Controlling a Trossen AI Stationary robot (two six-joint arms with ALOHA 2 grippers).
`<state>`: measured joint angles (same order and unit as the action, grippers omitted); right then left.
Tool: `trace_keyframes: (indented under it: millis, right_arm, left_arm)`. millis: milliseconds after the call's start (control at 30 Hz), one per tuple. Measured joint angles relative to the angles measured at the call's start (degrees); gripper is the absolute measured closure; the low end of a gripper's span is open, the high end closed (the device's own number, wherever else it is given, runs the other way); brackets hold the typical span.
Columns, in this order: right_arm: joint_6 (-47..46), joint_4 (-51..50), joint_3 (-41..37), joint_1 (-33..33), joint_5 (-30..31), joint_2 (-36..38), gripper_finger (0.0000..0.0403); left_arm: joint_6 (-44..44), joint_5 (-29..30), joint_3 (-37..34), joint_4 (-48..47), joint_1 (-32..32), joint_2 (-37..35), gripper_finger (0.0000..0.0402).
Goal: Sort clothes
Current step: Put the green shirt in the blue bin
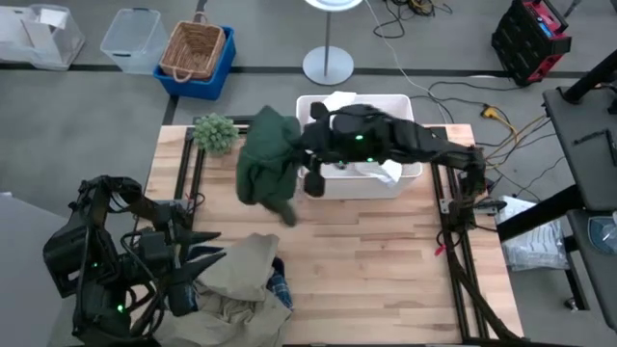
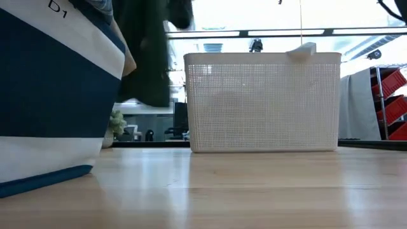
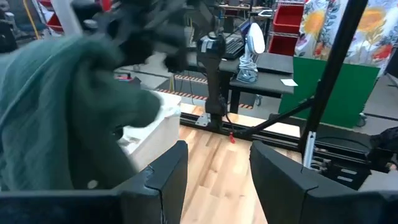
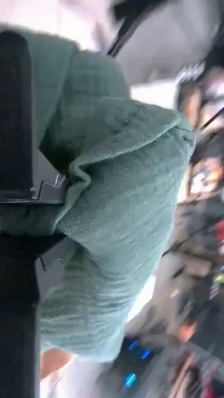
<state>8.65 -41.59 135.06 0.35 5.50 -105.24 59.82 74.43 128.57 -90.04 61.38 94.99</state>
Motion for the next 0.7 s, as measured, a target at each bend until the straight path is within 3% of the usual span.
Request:
trace_keyframes:
  millis: [167,300,400,700]
  right_arm:
    - [-3.1,8.6,-0.1,4.1,-6.9,2.1,0.0374]
    - [-3.7,17.3,-0.1,8.7,-9.2,2.6,0.0374]
    - [-4.0,23.4,-0.1,12.1,-9.8,2.1,0.0374]
    - [-11.5,32.6,0.0,18.0,-8.8,-4.8,0.0374]
  left_arm:
    - [-2.3,0.1,1.4,0.0,-1.0,-1.1,0.0244]
    - [-4.4,0.6,6.4,0.3,-1.3,-1.6,0.0244]
    - [-8.0,0.5,5.2,5.4,-1.2,-4.4,0.0244]
    - [-8.5,-12.1,6.3,9.5,-1.1,-9.9,0.0244]
